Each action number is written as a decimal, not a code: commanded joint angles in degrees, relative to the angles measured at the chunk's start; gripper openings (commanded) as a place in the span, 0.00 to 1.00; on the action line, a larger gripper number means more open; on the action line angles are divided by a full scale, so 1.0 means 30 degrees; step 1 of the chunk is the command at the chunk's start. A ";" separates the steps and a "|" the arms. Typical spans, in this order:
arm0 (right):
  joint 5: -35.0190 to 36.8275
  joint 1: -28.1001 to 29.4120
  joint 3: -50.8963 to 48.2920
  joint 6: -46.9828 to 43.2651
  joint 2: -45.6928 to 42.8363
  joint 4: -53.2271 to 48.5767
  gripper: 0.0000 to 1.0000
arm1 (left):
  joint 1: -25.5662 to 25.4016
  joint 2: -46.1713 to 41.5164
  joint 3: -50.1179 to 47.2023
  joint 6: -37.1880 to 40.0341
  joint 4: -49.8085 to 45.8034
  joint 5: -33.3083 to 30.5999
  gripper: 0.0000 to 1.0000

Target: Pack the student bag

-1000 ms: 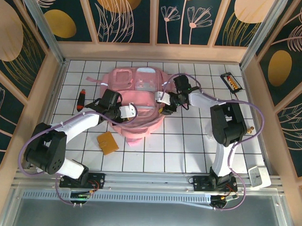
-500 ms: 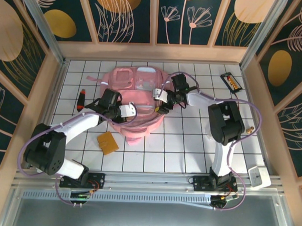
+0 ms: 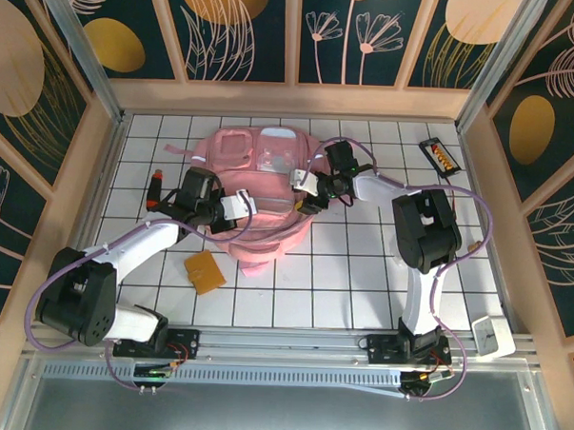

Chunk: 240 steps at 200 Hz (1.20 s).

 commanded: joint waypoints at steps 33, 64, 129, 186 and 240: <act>0.0607 0.0555 -0.0669 -0.3112 -0.0832 -0.2805 0.53 | 0.0316 0.0040 -0.0070 -0.0354 0.1068 0.1127 0.00; 0.2162 0.0630 -0.1855 -0.1980 -0.1658 -0.0050 0.60 | 0.0346 0.0161 0.0076 -0.0333 0.1035 0.1230 0.00; 0.0377 0.0176 0.0514 0.3062 -0.0074 -0.0247 0.74 | 0.1166 0.0062 -0.0421 -0.1675 0.2574 0.4827 0.00; 0.0095 0.0739 0.0843 0.1570 0.1382 -0.1852 0.57 | 0.1166 0.0764 -0.0933 -0.1626 0.2961 0.5774 0.00; -0.0751 0.0126 -0.0212 0.0434 0.0378 -0.2535 0.46 | 0.1206 0.0782 -0.0739 -0.1461 0.2372 0.5282 0.00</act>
